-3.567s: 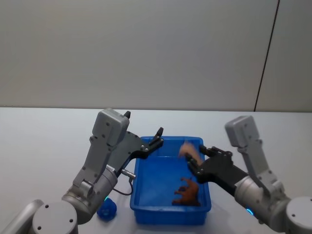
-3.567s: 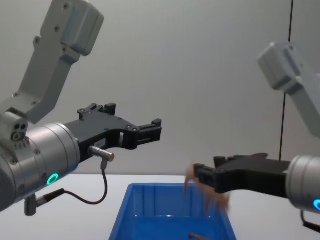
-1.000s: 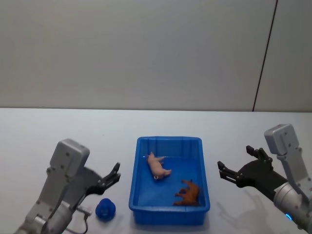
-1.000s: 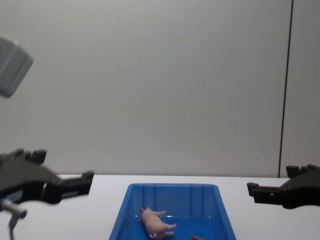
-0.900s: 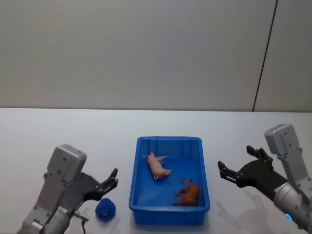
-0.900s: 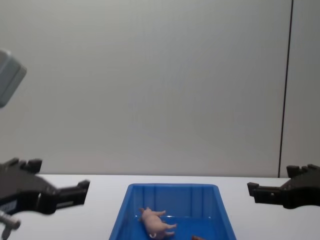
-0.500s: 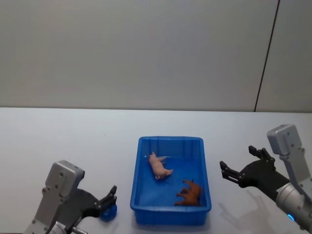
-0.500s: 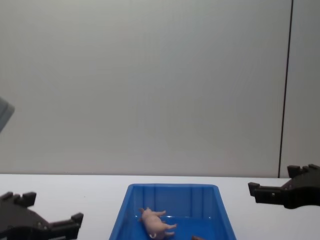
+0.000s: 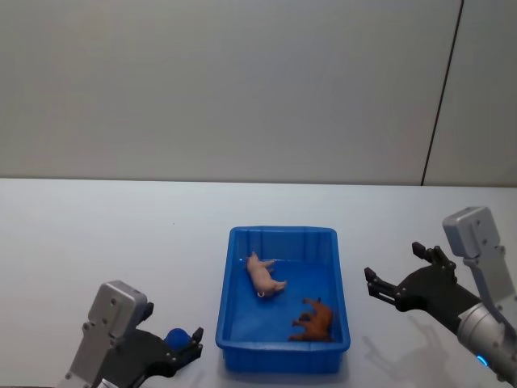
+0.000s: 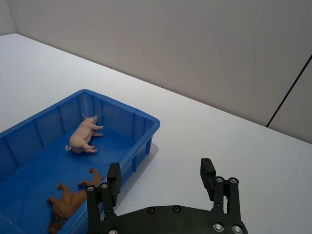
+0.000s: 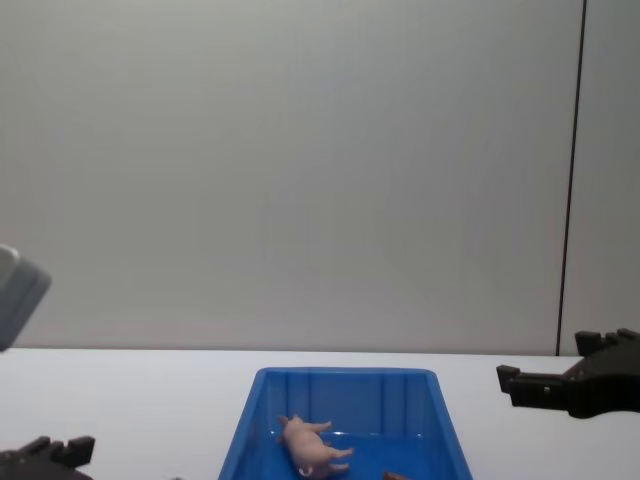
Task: Pick up the two dolls from the table and place them into the box.
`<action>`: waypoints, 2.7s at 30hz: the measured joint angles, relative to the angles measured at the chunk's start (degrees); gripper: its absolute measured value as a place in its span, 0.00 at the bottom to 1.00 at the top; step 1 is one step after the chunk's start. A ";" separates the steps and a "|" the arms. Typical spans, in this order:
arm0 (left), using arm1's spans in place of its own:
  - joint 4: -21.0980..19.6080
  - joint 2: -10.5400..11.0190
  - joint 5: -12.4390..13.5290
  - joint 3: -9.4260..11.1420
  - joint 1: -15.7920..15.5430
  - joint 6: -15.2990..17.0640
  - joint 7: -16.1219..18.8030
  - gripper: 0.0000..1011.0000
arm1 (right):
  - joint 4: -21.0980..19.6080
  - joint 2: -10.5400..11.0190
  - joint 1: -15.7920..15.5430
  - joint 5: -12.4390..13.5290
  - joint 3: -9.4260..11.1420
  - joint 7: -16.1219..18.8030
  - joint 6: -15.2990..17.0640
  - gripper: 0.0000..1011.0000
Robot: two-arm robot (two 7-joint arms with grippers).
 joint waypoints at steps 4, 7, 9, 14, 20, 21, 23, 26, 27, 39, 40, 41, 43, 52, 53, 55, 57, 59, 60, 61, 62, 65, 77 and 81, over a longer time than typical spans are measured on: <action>1.57 -0.80 0.25 0.15 -0.65 -0.04 -1.05 0.99 | 0.00 0.00 0.00 0.00 0.00 0.00 0.00 0.99; 2.79 -1.40 0.58 0.25 -1.15 -0.04 -1.85 0.99 | 0.00 0.00 0.00 0.00 0.00 0.00 0.00 0.99; 3.45 -1.76 0.85 0.29 -1.45 0.00 -2.34 0.99 | 0.00 0.00 0.00 0.00 0.00 0.00 0.00 0.99; 4.88 -2.38 1.39 0.39 -1.98 0.29 -3.36 0.99 | 0.00 0.00 0.00 0.00 0.00 0.00 0.00 0.99; 6.33 -3.00 1.95 0.52 -2.44 0.72 -4.26 0.99 | 0.00 0.00 0.00 0.00 0.00 0.00 0.01 0.99; 6.63 -3.13 2.12 0.56 -2.48 0.85 -4.43 0.99 | 0.00 0.00 0.00 0.00 0.00 0.00 0.01 0.99; 6.94 -3.25 2.25 0.60 -2.52 0.93 -4.55 0.99 | 0.00 0.00 0.00 0.00 0.00 0.00 0.01 0.99; 7.49 -3.42 2.52 0.63 -2.53 1.16 -4.68 0.99 | 0.00 0.00 0.00 0.00 -0.01 0.00 0.01 0.99; 7.49 -3.42 2.52 0.63 -2.53 1.16 -4.68 0.99 | 0.00 0.00 0.00 0.00 0.00 0.01 0.01 0.99; 8.82 -3.84 3.02 0.62 -2.36 1.47 -4.55 0.69 | 0.00 0.00 0.00 0.00 0.00 0.01 0.01 0.99; 8.90 -3.87 3.04 0.60 -2.36 1.47 -4.54 0.67 | 0.00 0.00 0.00 -0.01 0.00 0.00 0.01 0.99; 8.93 -3.89 3.07 0.60 -2.36 1.47 -4.54 0.65 | 0.00 0.00 0.00 0.00 0.00 0.00 0.01 0.99; 9.11 -3.97 3.15 0.57 -2.36 1.45 -4.53 0.58 | 0.00 0.00 0.00 0.00 0.00 0.00 0.01 0.99; 9.52 -4.27 3.48 0.51 -2.34 1.28 -4.54 0.38 | 0.00 0.00 0.00 -0.01 0.00 0.00 0.01 0.99; 9.57 -4.34 3.54 0.51 -2.34 1.25 -4.55 0.36 | 0.01 0.00 0.00 -0.01 0.00 0.01 0.01 0.99; 9.66 -4.45 3.63 0.51 -2.34 1.17 -4.58 0.35 | 0.00 0.00 0.00 -0.01 0.00 0.00 0.01 0.99; 9.70 -4.50 3.67 0.51 -2.34 1.12 -4.60 0.34 | 0.00 0.00 0.00 -0.01 0.00 0.01 0.01 0.99; 9.70 -4.56 3.71 0.51 -2.34 1.08 -4.61 0.32 | 0.00 0.00 0.00 -0.01 0.00 0.00 0.01 0.99; 9.70 -4.60 3.79 0.51 -2.34 1.03 -4.62 0.32 | 0.00 0.00 0.00 -0.01 0.00 0.00 0.01 0.99; 9.70 -4.62 3.83 0.51 -2.33 1.00 -4.62 0.31 | 0.00 0.00 0.00 -0.01 -0.01 0.00 0.01 0.99; 9.67 -4.62 3.85 0.49 -2.32 0.98 -4.62 0.31 | 0.00 0.00 0.00 -0.01 -0.01 0.00 0.01 0.99; 9.38 -4.62 4.04 0.40 -2.28 0.89 -4.63 0.28 | 0.00 0.00 0.00 -0.01 0.00 0.00 0.01 0.99; 4.90 -3.24 6.00 -1.46 -2.82 0.22 -3.58 0.22 | 0.00 0.00 0.00 -0.01 0.00 0.00 0.01 0.99; 3.47 -2.97 6.83 -2.10 -3.49 0.12 -3.50 0.19 | 0.00 0.00 0.00 -0.01 0.00 0.01 0.01 0.99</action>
